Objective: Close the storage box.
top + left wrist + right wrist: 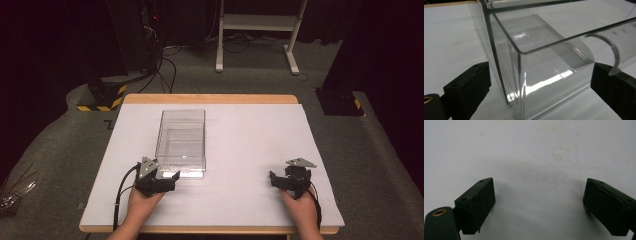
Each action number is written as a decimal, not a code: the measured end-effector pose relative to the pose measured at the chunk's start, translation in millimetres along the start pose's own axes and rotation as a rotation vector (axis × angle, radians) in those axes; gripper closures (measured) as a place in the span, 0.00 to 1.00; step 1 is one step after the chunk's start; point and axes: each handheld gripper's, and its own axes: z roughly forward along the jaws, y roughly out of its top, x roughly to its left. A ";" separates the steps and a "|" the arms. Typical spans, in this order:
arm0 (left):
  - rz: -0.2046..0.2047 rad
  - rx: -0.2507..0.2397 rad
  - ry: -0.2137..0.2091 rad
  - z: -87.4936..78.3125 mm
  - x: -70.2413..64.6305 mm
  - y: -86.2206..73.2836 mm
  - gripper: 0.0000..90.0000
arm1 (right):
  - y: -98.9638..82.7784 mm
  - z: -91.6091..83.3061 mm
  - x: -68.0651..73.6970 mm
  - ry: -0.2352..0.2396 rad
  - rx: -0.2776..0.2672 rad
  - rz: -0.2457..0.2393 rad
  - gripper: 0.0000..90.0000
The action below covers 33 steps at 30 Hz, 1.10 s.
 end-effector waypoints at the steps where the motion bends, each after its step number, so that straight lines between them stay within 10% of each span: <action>1: -0.006 -0.007 0.003 2.0 0.4 0.6 0.06 | 0.0 0.0 0.0 0.000 0.000 0.000 0.12; 33: -0.073 -0.015 0.071 18.6 14.8 5.9 0.24 | 0.0 0.0 0.0 0.000 0.000 0.000 0.12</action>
